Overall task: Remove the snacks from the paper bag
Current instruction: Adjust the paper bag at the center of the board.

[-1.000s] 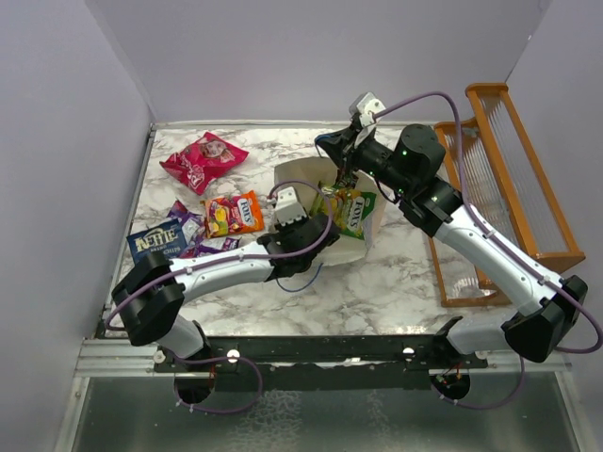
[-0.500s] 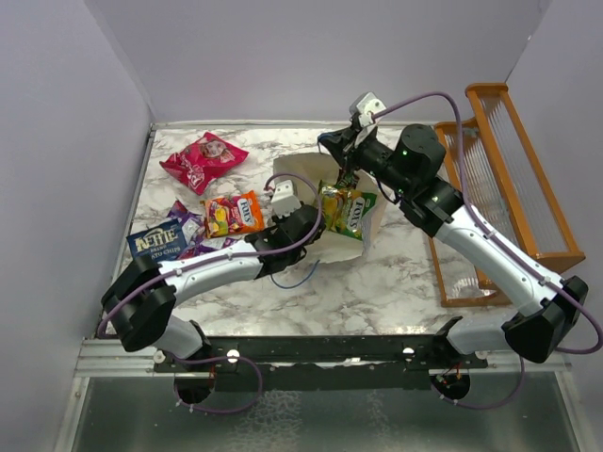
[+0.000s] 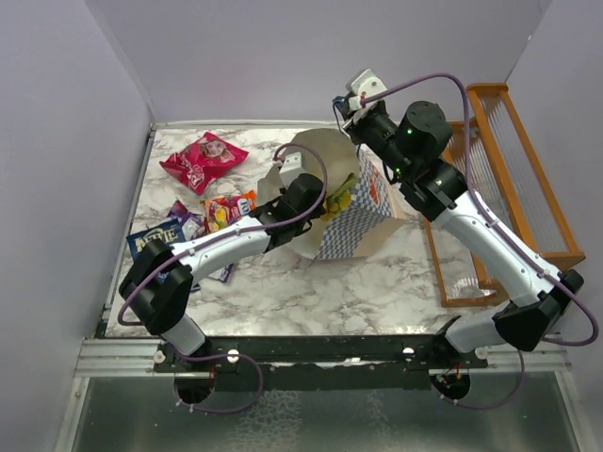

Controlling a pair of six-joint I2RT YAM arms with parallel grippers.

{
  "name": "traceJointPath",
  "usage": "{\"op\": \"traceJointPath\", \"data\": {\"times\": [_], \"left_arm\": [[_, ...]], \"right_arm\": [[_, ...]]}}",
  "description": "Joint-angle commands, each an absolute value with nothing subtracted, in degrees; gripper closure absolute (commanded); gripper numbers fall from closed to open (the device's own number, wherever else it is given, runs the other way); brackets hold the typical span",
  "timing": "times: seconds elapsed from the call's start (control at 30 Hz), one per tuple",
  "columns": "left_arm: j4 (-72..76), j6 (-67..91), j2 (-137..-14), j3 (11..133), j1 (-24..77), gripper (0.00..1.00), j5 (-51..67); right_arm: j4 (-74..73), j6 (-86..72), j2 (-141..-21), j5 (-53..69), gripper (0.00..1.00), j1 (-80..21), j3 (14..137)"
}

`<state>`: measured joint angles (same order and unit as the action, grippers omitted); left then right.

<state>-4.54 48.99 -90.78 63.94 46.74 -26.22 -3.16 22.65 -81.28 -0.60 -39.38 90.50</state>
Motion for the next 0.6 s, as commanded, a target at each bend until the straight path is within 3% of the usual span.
{"op": "traceJointPath", "data": {"times": [0.0,0.23,0.57], "left_arm": [[-2.8,46.1,-90.4,64.0,45.8,0.73,-22.0],[0.8,46.8,-83.0,54.8,45.7,0.74,-17.3],[-1.4,47.6,-62.1,45.5,45.7,0.67,-14.2]], "right_arm": [[-0.7,28.8,-79.3,5.3,0.98,-39.6,87.7],[0.8,19.9,-77.1,7.9,0.98,-39.8,78.9],[0.3,15.1,-80.7,9.3,0.98,-40.3,82.9]]}}
